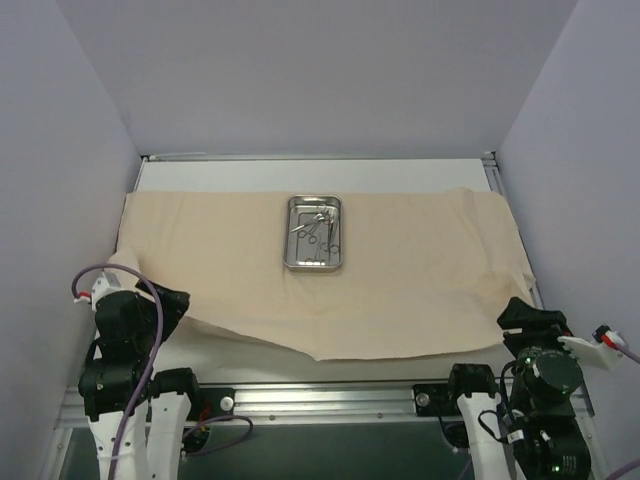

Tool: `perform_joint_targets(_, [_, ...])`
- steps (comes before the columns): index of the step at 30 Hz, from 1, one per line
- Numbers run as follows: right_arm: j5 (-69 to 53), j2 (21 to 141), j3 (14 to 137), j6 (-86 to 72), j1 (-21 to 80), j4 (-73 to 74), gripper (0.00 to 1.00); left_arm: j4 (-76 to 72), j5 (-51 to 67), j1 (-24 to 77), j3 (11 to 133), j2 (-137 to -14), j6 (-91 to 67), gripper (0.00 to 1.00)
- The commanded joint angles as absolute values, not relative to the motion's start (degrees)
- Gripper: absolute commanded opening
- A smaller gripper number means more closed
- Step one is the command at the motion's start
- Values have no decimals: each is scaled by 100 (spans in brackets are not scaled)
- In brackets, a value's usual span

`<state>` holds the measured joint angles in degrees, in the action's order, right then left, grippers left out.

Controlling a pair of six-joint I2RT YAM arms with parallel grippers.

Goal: Open and lay out the surgical kit
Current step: Open the surgical kit at the center of the board.

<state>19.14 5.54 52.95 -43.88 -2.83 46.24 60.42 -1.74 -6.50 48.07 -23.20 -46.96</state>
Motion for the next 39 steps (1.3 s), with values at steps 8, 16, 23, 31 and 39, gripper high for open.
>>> perform_joint_targets(8, [1251,2590,5388,-3650,167,3905,92,5092,191,-694,5098,-2496,-4509,97])
perform_joint_targets(16, [141,4963,5291,-3208,150,2182,93,3377,992,-694,4851,-4822,-4202,99])
perform_joint_targets(23, [-465,7703,6300,-3024,26,2661,82,3417,1994,-686,5850,-7372,-3745,79])
perform_joint_targets(31, [-517,8762,6803,-2611,-720,3375,36,4313,1969,-300,6915,-8743,-3393,51])
perform_joint_targets(39, [-582,9975,7645,-1986,-37,3673,49,5974,-109,447,8866,-10702,-2655,54])
